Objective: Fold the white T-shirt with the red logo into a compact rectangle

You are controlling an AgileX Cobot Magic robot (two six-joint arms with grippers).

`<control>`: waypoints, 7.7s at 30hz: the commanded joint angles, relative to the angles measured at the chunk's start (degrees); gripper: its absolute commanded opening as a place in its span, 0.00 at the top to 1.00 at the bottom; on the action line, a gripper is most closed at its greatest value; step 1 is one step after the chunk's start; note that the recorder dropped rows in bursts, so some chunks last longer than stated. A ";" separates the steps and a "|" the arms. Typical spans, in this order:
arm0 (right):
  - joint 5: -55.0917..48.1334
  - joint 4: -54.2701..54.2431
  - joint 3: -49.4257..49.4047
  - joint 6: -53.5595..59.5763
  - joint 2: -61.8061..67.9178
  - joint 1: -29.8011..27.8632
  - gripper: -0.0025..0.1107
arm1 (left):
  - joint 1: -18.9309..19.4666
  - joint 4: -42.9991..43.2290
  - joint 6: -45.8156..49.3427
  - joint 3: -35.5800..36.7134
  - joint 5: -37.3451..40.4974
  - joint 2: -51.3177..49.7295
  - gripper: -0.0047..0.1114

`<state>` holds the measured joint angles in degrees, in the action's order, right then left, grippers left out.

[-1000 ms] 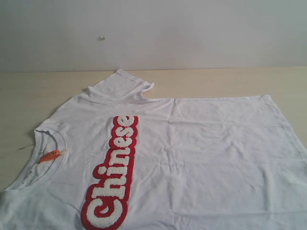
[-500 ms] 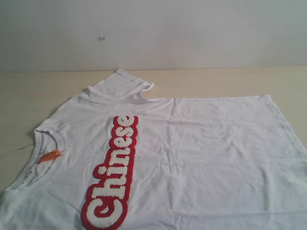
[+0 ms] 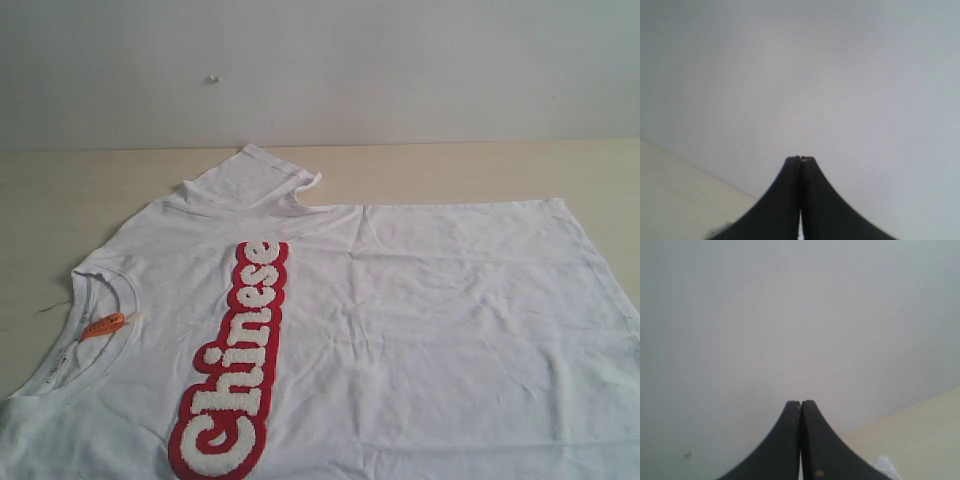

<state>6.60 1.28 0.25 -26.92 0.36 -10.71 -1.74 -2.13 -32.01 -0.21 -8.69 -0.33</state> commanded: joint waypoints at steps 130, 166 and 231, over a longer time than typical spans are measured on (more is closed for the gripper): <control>-54.43 1.06 50.28 101.42 84.84 12.35 0.11 | -13.46 -3.42 112.52 -63.40 62.15 -96.04 0.22; -46.43 -0.19 54.94 109.28 107.34 3.90 0.11 | -12.35 -6.45 120.14 -66.41 53.79 -114.22 0.22; -60.46 -0.89 68.71 103.05 87.59 4.05 0.98 | -8.60 4.68 108.76 -71.05 56.05 -85.12 0.96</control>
<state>-51.88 -0.69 68.41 76.52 90.32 -6.59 -10.67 -2.50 80.32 -70.61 45.26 -88.81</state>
